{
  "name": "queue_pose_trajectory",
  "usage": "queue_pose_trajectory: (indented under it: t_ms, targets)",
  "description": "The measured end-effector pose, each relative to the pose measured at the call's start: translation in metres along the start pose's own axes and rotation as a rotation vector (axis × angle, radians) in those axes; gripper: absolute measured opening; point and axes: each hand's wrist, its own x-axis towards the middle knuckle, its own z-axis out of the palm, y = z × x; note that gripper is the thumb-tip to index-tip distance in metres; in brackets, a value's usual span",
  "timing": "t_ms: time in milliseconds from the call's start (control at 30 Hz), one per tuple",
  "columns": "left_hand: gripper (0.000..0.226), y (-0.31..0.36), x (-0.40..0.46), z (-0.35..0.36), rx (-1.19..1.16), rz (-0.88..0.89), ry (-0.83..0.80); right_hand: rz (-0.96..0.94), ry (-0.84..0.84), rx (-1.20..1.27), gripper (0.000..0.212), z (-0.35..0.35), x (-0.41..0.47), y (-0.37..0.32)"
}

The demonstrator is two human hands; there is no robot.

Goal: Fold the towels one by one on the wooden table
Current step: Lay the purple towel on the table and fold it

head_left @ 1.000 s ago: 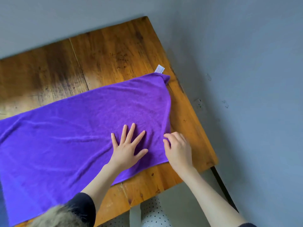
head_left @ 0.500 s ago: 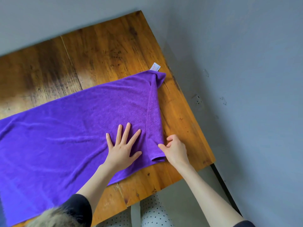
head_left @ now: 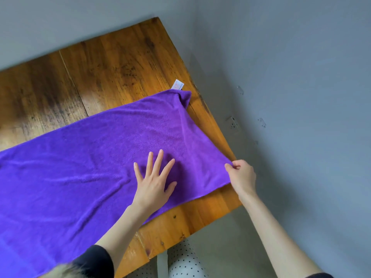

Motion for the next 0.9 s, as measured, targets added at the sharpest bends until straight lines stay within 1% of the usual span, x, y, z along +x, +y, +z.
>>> queue_pose_trajectory:
  t_ms: [33, 100, 200, 300, 367, 433, 467, 500, 600, 633, 667, 767, 800, 900]
  targets:
    - [0.063, 0.005, 0.007, -0.002, 0.005, 0.028, 0.001, 0.017, 0.021, 0.018, 0.007, -0.005, 0.006, 0.002]
    - [0.061, 0.013, 0.026, -0.009, 0.013, 0.074, 0.007, 0.054, 0.023, 0.048, 0.015, -0.01, 0.016, 0.007]
    - [0.056, 0.027, 0.063, -0.026, 0.014, 0.174, 0.041, 0.072, -0.026, 0.084, 0.019, -0.011, 0.023, 0.013]
    - [0.053, 0.044, 0.095, -0.04, 0.05, 0.316, 0.023, 0.065, -0.077, 0.119, 0.023, -0.009, 0.024, 0.017]
    - [0.063, 0.059, 0.109, -0.045, 0.09, 0.434, -0.006, 0.025, -0.085, 0.122, 0.024, -0.01, 0.023, 0.019]
    - [0.076, 0.078, 0.119, -0.048, 0.055, 0.556, -0.031, -0.038, -0.088, 0.113, 0.024, -0.012, 0.021, 0.019]
    - [0.076, 0.088, 0.123, -0.05, 0.021, 0.6, -0.048, -0.071, -0.086, 0.107, 0.024, -0.014, 0.02, 0.019]
    - [0.071, 0.098, 0.127, -0.051, -0.01, 0.629, -0.07, -0.102, -0.081, 0.104, 0.023, -0.015, 0.02, 0.019]
    - [0.033, 0.117, 0.137, -0.055, -0.056, 0.664, -0.162, -0.165, -0.055, 0.091, 0.021, -0.021, 0.019, 0.018]
    - [0.024, 0.118, 0.141, -0.056, -0.05, 0.674, -0.184, -0.179, -0.045, 0.087, 0.021, -0.023, 0.019, 0.018]
    - [0.021, 0.118, 0.144, -0.058, -0.032, 0.687, -0.196, -0.192, -0.038, 0.09, 0.02, -0.026, 0.02, 0.017]
    - [0.031, 0.119, 0.153, -0.064, 0.042, 0.731, -0.228, -0.243, -0.03, 0.114, 0.018, -0.033, 0.024, 0.015]
    - [0.03, 0.121, 0.156, -0.066, 0.038, 0.744, -0.248, -0.262, -0.025, 0.117, 0.018, -0.034, 0.025, 0.014]
    - [0.008, 0.127, 0.166, -0.072, -0.008, 0.739, -0.302, -0.298, 0.013, 0.12, 0.018, -0.038, 0.026, 0.013]
